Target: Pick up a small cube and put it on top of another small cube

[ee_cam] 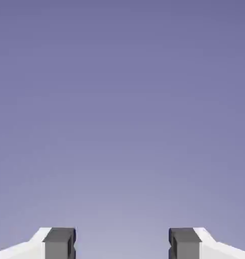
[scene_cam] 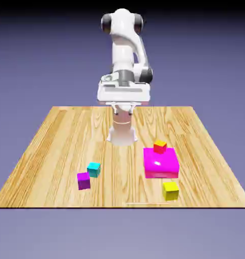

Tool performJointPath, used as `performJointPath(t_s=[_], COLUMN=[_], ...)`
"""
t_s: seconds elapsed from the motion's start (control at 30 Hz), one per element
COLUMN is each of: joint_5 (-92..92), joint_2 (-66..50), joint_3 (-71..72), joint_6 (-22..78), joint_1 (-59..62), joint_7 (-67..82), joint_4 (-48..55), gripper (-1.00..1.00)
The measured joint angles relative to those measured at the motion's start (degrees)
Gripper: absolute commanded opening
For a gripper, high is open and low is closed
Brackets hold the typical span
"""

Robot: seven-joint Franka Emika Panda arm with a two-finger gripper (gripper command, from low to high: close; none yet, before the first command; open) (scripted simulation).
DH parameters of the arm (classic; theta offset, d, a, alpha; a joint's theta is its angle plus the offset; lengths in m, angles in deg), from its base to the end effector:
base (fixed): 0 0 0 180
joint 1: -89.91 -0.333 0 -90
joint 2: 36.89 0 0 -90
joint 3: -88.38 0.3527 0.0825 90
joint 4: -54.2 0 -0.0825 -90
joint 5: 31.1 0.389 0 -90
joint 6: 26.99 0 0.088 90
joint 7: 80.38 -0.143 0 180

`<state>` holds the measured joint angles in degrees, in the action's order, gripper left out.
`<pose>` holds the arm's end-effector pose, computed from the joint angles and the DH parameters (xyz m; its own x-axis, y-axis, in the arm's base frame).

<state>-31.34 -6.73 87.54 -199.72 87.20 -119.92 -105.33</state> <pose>0.4091 0.0136 0.4529 0.5841 -0.6175 0.5268 -0.4339 -0.7861 -0.4403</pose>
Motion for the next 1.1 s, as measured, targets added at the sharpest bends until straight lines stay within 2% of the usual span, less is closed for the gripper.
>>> performJointPath(t_s=[0.83, 1.0, 1.03, 1.1], joint_5=[-4.9, -3.1, -2.8, -2.8], joint_2=[-51.7, -60.0, -61.3, -61.3], joint_3=[-17.3, -15.3, -14.9, -14.9], joint_6=[26.4, 19.2, 18.0, 18.1], joint_1=[-41.9, -39.4, -39.1, -39.1], joint_7=[60.2, 61.2, 61.4, 61.4], joint_4=[30.2, 31.3, 31.5, 31.5], gripper=[0.0, 0.0, -1.0, -1.0])
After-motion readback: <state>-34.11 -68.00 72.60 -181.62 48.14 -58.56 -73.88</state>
